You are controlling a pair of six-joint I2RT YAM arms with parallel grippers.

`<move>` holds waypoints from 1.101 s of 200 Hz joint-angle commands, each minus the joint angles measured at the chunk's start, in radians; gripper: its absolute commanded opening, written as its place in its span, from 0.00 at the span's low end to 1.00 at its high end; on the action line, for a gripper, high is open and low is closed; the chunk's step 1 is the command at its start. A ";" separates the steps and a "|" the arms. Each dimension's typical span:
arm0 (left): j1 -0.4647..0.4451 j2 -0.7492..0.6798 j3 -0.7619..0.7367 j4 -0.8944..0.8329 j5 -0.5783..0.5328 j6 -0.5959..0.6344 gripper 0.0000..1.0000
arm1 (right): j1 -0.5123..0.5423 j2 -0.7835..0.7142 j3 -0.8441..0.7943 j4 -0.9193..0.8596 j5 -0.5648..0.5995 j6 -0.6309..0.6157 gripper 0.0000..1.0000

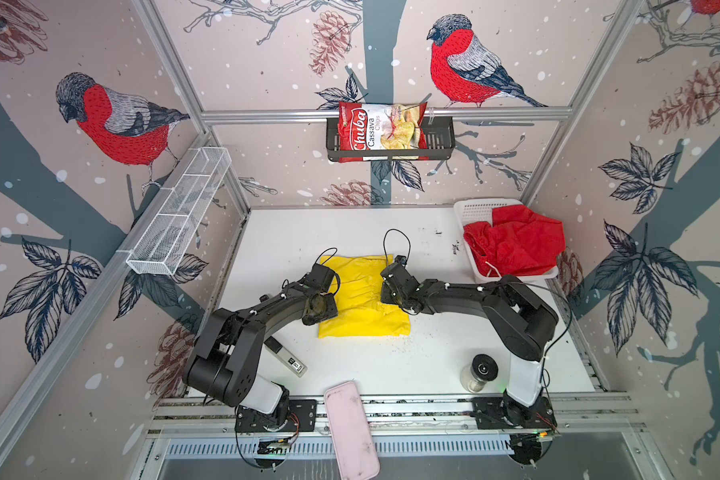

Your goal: Fold and stack the shorts

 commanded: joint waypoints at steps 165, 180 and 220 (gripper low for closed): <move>0.003 0.013 0.001 0.000 -0.047 -0.015 0.55 | 0.014 -0.073 -0.017 -0.031 0.136 -0.012 0.07; 0.003 0.024 0.013 -0.011 -0.061 -0.023 0.52 | 0.011 -0.099 -0.041 -0.012 0.156 -0.015 0.06; 0.003 0.054 0.025 -0.005 -0.071 -0.029 0.54 | -0.009 -0.194 -0.127 0.010 0.218 -0.009 0.06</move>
